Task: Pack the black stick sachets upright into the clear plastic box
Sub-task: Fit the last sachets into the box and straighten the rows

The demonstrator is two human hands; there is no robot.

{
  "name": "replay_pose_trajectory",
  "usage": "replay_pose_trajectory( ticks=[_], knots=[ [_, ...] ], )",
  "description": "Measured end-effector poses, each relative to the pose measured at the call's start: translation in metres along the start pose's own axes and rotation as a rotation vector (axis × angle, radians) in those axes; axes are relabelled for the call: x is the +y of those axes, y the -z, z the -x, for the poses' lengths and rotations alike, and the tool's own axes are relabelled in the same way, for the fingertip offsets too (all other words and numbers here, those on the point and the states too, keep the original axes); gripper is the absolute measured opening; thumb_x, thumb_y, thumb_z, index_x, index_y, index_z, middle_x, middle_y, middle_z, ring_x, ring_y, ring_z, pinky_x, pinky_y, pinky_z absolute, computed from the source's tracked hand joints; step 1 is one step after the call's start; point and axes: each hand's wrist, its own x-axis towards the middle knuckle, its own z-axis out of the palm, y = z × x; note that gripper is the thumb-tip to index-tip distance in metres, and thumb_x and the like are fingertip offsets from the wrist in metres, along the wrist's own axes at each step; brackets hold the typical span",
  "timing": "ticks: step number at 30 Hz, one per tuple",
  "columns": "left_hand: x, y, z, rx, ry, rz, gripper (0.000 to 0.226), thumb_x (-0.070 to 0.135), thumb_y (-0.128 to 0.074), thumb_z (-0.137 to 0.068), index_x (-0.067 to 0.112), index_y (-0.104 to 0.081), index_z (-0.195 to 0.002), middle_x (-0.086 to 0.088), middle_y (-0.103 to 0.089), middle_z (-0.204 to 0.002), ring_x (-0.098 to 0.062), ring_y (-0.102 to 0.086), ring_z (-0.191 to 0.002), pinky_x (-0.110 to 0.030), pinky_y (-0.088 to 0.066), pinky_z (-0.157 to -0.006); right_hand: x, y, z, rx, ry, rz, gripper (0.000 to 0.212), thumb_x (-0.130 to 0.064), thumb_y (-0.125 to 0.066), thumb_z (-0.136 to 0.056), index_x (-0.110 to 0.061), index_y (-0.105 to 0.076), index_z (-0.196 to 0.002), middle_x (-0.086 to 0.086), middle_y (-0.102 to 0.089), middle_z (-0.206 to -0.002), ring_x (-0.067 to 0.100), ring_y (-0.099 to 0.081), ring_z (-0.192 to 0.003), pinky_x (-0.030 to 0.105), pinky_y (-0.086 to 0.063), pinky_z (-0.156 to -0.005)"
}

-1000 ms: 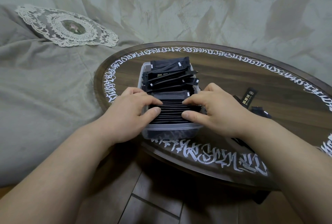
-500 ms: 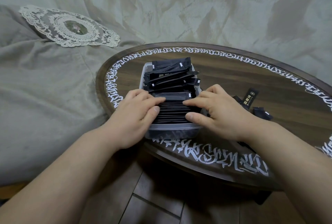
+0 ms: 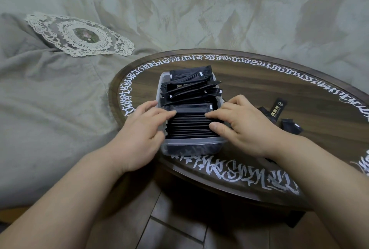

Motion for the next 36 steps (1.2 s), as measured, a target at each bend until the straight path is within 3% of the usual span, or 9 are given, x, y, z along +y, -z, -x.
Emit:
replay_pose_trajectory(
  ticks=[6,10,15,18,22,26,29,32,36],
  knots=[
    [0.002,-0.009,-0.004,0.019,-0.003,-0.077,0.064,0.027,-0.025,-0.081,0.023,-0.044,-0.143,0.009,-0.051,-0.132,-0.017,-0.019,-0.14,-0.044,-0.021,-0.116,0.0,0.001,-0.001,-0.001,0.003,0.006,0.051,-0.053,-0.033,-0.091,-0.031,-0.052,-0.134,-0.02,-0.052,-0.099,0.012,-0.033,-0.11,0.028,-0.033,-0.094],
    [0.002,-0.009,-0.006,0.04,-0.039,-0.126,0.076,0.04,-0.011,-0.076,0.022,-0.048,-0.14,0.009,-0.054,-0.123,-0.017,-0.029,-0.132,-0.047,-0.027,-0.111,-0.001,0.0,-0.001,0.006,0.008,0.035,0.049,-0.052,-0.034,-0.092,-0.03,-0.053,-0.132,-0.02,-0.05,-0.097,0.013,-0.032,-0.109,0.035,-0.036,-0.096],
    [0.007,-0.008,-0.007,0.045,-0.05,-0.099,0.073,0.038,-0.012,-0.078,0.021,-0.05,-0.139,0.015,-0.045,-0.107,-0.014,-0.033,-0.12,-0.034,-0.029,-0.108,-0.001,0.0,-0.001,0.006,0.011,0.056,0.046,-0.05,-0.035,-0.093,-0.03,-0.055,-0.13,-0.018,-0.052,-0.101,0.012,-0.032,-0.111,0.025,-0.031,-0.092],
    [0.009,-0.009,-0.007,0.055,-0.044,-0.048,0.063,0.025,-0.023,-0.081,0.019,-0.051,-0.138,0.014,-0.047,-0.108,-0.013,-0.034,-0.121,-0.021,-0.025,-0.102,-0.001,-0.001,-0.001,0.022,0.013,0.051,0.047,-0.05,-0.034,-0.094,-0.029,-0.057,-0.129,-0.016,-0.055,-0.105,0.011,-0.032,-0.11,0.022,-0.029,-0.089],
    [0.009,-0.006,-0.006,0.062,-0.051,0.042,0.061,0.021,-0.027,-0.08,0.017,-0.055,-0.134,0.014,-0.052,-0.112,-0.01,-0.034,-0.122,-0.016,-0.023,-0.101,-0.001,-0.002,0.0,0.054,0.014,0.037,0.043,-0.046,-0.034,-0.095,-0.028,-0.06,-0.124,-0.015,-0.058,-0.103,0.012,-0.035,-0.107,0.021,-0.026,-0.084],
    [0.009,-0.006,-0.005,0.087,-0.066,0.063,0.06,0.04,-0.023,-0.086,0.021,-0.061,-0.128,0.02,-0.051,-0.109,-0.001,-0.032,-0.119,0.0,-0.015,-0.096,-0.001,0.0,0.001,0.075,0.024,0.05,0.036,-0.041,-0.04,-0.096,-0.027,-0.064,-0.119,-0.015,-0.06,-0.101,0.012,-0.036,-0.106,0.02,-0.025,-0.081],
    [0.01,-0.006,-0.006,0.087,-0.077,-0.003,0.059,0.052,-0.026,-0.09,0.024,-0.061,-0.128,0.022,-0.05,-0.106,-0.003,-0.032,-0.119,-0.006,-0.017,-0.096,-0.002,0.001,0.002,0.111,0.044,0.078,0.032,-0.038,-0.044,-0.096,-0.027,-0.067,-0.116,-0.015,-0.06,-0.098,0.013,-0.038,-0.104,0.019,-0.024,-0.079],
    [0.012,-0.008,-0.007,0.092,-0.06,-0.029,0.051,0.043,-0.032,-0.09,0.026,-0.06,-0.129,0.022,-0.049,-0.105,-0.003,-0.031,-0.118,-0.015,-0.019,-0.098,-0.002,0.0,0.002,0.133,0.051,0.085,0.031,-0.037,-0.046,-0.096,-0.026,-0.067,-0.116,-0.015,-0.06,-0.098,0.012,-0.037,-0.103,0.017,-0.021,-0.078],
    [0.011,-0.009,-0.006,0.115,-0.08,-0.005,0.064,0.055,-0.022,-0.087,0.026,-0.058,-0.131,0.021,-0.05,-0.107,-0.001,-0.031,-0.116,-0.016,-0.021,-0.098,-0.003,0.001,0.002,0.134,0.044,0.059,0.034,-0.04,-0.043,-0.096,-0.026,-0.065,-0.118,-0.015,-0.063,-0.103,0.011,-0.036,-0.104,0.015,-0.02,-0.072]
  ],
)
